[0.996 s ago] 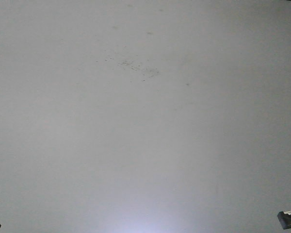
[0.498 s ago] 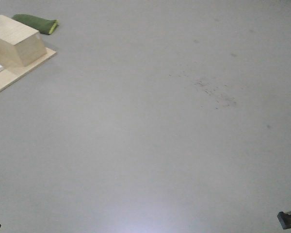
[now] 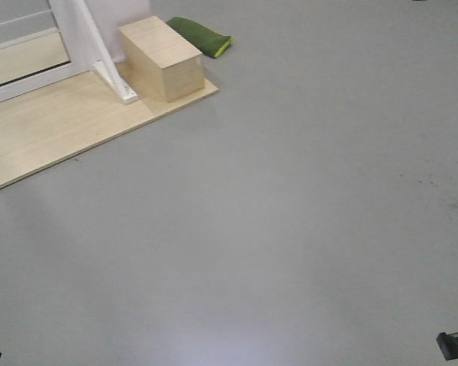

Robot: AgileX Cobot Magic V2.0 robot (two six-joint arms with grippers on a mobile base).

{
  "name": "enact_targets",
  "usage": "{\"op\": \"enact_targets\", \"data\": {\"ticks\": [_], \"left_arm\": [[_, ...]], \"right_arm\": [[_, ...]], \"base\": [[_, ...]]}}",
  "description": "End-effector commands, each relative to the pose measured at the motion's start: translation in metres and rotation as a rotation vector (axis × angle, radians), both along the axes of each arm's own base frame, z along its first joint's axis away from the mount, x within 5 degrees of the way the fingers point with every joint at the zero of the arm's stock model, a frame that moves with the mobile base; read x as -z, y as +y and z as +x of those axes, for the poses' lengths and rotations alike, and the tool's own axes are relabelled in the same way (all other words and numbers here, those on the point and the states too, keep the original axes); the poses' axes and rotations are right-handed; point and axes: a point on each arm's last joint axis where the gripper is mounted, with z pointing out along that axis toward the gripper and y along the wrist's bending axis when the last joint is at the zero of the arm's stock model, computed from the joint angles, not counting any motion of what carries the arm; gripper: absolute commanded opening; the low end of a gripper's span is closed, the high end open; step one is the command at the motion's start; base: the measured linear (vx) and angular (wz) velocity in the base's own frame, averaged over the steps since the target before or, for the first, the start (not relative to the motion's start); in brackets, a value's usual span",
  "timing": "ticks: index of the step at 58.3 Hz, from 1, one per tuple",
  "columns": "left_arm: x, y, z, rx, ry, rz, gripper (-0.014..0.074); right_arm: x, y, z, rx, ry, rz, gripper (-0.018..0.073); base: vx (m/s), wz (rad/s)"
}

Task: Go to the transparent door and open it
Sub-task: 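Drive up to the white-framed sliding glass door and stop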

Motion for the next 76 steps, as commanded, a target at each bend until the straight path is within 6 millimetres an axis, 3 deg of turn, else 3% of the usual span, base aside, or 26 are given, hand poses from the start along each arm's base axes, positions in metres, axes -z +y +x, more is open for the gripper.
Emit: {"op": "enact_targets", "data": {"ticks": [1,31,76], "left_arm": [[-0.0043,-0.0003,0.0003,0.003,-0.071,-0.026,-0.0006],[-0.0043,-0.0003,0.0003,0.003,-0.071,-0.026,-0.0006],[-0.0043,-0.0003,0.0003,0.003,-0.071,-0.026,-0.0006]], "right_arm": [[-0.0066,-0.0012,-0.0009,0.014,-0.091,0.001,-0.0005],[-0.0066,-0.0012,-0.0009,0.014,-0.091,0.001,-0.0005],[-0.0066,-0.0012,-0.0009,0.014,-0.091,0.000,-0.0005]], "base": [[0.43,0.71],[0.44,0.48],[0.48,0.16]]}}
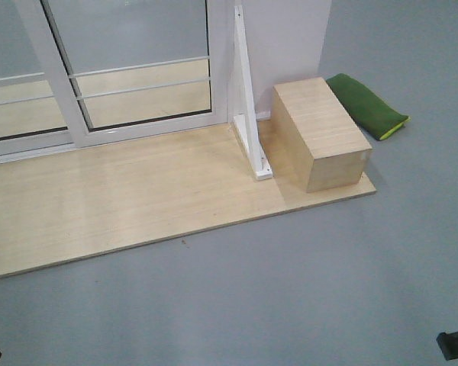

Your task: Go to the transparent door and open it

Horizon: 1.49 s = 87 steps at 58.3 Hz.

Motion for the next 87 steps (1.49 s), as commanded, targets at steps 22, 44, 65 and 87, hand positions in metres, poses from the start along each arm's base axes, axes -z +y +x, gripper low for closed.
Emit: {"op": "enact_targets", "data": {"ticks": [22,44,65,87], "left_arm": [[-0.0043,-0.0003,0.0003,0.003,-0.071,-0.026,-0.0006],[-0.0043,-0.0003,0.0003,0.003,-0.071,-0.026,-0.0006],[-0.0043,-0.0003,0.0003,0.003,-0.071,-0.026,-0.0006],[-0.0043,-0.0003,0.0003,0.003,-0.071,-0.026,-0.0006]], "right_arm": [[-0.0066,-0.0012,-0.0009,0.014,-0.091,0.000,-0.0005],[-0.0066,-0.0012,-0.0009,0.014,-0.091,-0.003,-0.0005],[-0.0066,-0.0012,-0.0009,0.014,-0.091,-0.003,-0.0005],[-0.0066,-0.0012,-0.0009,0.014,-0.091,-0.003,-0.0005]], "base": [[0.48,0.25],[0.45,0.26],[0.43,0.12],[0.39,-0.03]]}}
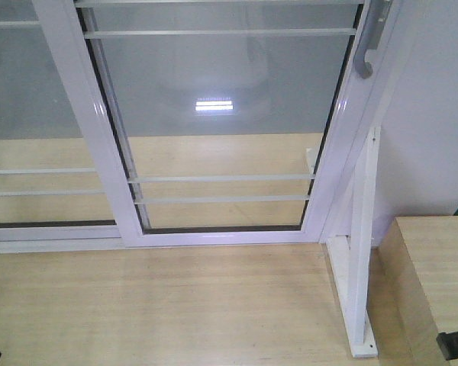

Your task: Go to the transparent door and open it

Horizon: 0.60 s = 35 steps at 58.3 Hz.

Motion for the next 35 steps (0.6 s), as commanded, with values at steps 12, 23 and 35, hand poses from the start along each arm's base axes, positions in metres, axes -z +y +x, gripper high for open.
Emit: {"op": "enact_targets", "data": {"ticks": [12,23,35], "left_arm": [[-0.0043,-0.0003,0.0003,0.003,-0.071,-0.026,-0.0006],[-0.0043,-0.0003,0.0003,0.003,-0.071,-0.026,-0.0006],[-0.0043,-0.0003,0.0003,0.003,-0.071,-0.026,-0.0006]], "right_arm": [[-0.0066,-0.0012,-0.0009,0.014,-0.091,-0.003,-0.0005],[-0.0066,-0.0012,-0.0009,0.014,-0.091,-0.003,-0.0005],[-0.0066,-0.0012,-0.0009,0.014,-0.091,-0.003,-0.0005]], "base": [[0.33,-0.06],[0.28,0.00],[0.20,0.03]]}}
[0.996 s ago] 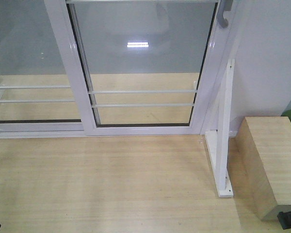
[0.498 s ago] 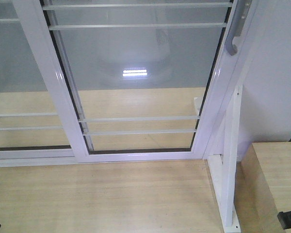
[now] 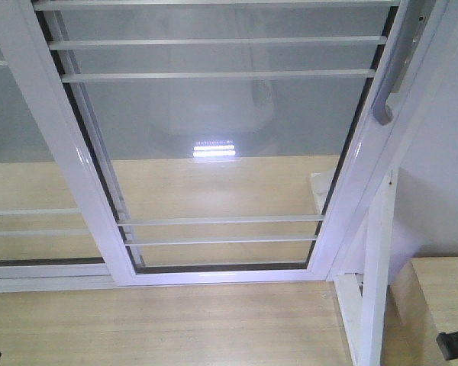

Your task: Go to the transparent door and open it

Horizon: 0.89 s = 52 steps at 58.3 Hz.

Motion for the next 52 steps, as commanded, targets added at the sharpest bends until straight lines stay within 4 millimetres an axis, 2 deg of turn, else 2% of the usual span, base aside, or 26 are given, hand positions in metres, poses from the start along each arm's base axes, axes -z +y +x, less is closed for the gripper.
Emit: {"op": "enact_targets", "data": {"ticks": [1,21,52], "left_arm": [[-0.0043,-0.0003,0.0003,0.003,-0.071,-0.026,-0.0006],[-0.0027,-0.0003,0.0022,-0.005,-0.040,-0.018,-0.0006],[-0.0028,-0.0003,0.0022,-0.005,-0.042,-0.018,-0.0006]], "right_arm": [[-0.0066,-0.0012,-0.0009,0.014,-0.091,-0.003,-0.0005],[-0.0028,-0.0003,0.0042,0.008,-0.021,-0.010,-0.0005],[-0.0027,-0.0003,0.0043,0.008,-0.020,-0.011,-0.0005]], "base": [[0.14,0.02],[0.01,0.01],[0.00,0.00]]}}
